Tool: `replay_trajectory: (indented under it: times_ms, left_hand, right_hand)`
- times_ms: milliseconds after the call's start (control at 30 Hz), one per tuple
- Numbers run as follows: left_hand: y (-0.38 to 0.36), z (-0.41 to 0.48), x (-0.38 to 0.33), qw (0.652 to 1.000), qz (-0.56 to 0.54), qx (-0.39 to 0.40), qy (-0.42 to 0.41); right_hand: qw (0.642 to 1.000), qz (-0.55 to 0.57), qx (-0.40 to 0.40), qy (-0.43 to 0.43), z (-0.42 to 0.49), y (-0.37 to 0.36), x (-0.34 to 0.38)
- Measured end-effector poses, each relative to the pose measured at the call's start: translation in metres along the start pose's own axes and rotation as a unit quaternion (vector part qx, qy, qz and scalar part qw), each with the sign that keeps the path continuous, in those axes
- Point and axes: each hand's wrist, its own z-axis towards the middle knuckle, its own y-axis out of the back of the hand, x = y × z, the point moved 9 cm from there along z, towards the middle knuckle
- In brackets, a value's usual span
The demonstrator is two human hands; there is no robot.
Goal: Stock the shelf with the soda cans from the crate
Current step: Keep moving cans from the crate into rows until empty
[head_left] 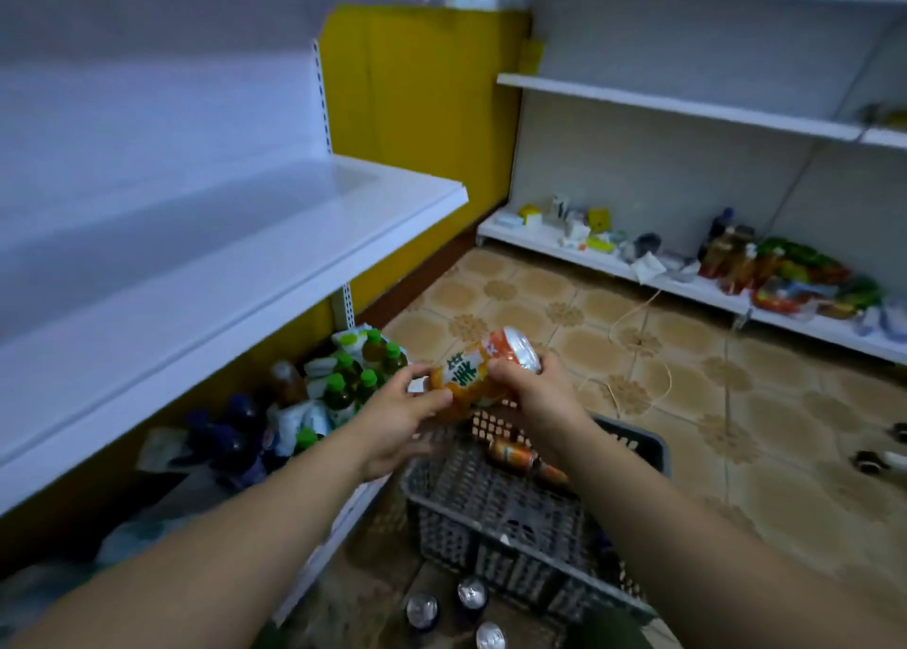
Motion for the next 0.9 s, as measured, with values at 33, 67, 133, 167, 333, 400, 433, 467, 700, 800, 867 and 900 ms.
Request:
replay_trajectory:
  times_ms: [33, 67, 133, 167, 333, 400, 433, 467, 700, 800, 867, 900]
  left_hand:
    - [0.005, -0.015, -0.012, 0.999, -0.048, -0.002, -0.006]
    - [0.009, -0.031, -0.025, 0.996, -0.085, -0.003, -0.021]
    - [0.022, -0.057, -0.053, 0.991, -0.115, -0.014, -0.063]
    - [0.03, -0.07, -0.068, 0.989, -0.12, -0.024, -0.088]
    - [0.067, -0.133, -0.133, 0.968, -0.11, -0.093, -0.206]
    - [0.073, -0.15, -0.14, 0.965, -0.105, -0.105, -0.217]
    - [0.074, -0.156, -0.139, 0.967, -0.091, -0.108, -0.213]
    - [0.077, -0.162, -0.137, 0.969, -0.07, -0.112, -0.208]
    - [0.096, -0.193, -0.132, 0.958, 0.053, -0.165, -0.23]
    - [0.097, -0.206, -0.133, 0.954, 0.044, -0.164, -0.248]
    - [0.096, -0.213, -0.132, 0.953, 0.052, -0.151, -0.258]
    - [0.095, -0.215, -0.129, 0.955, 0.068, -0.141, -0.252]
  right_hand:
    - [1.0, 0.007, 0.015, 0.015, -0.011, -0.013, 0.013]
    - [0.999, 0.013, 0.029, 0.031, -0.022, -0.026, 0.025]
    - [0.996, 0.001, 0.061, 0.062, -0.042, -0.049, 0.047]
    - [0.994, -0.021, 0.082, 0.074, -0.053, -0.059, 0.056]
    - [0.959, -0.188, 0.17, 0.127, -0.092, -0.109, 0.082]
    - [0.938, -0.256, 0.179, 0.151, -0.104, -0.127, 0.088]
    - [0.926, -0.285, 0.188, 0.161, -0.108, -0.134, 0.089]
    - [0.915, -0.305, 0.206, 0.163, -0.112, -0.141, 0.089]
    - [0.922, -0.24, 0.263, 0.15, -0.138, -0.167, 0.104]
    - [0.912, -0.266, 0.258, 0.177, -0.143, -0.177, 0.11]
    - [0.921, -0.23, 0.257, 0.181, -0.147, -0.184, 0.114]
    - [0.926, -0.21, 0.255, 0.183, -0.15, -0.188, 0.116]
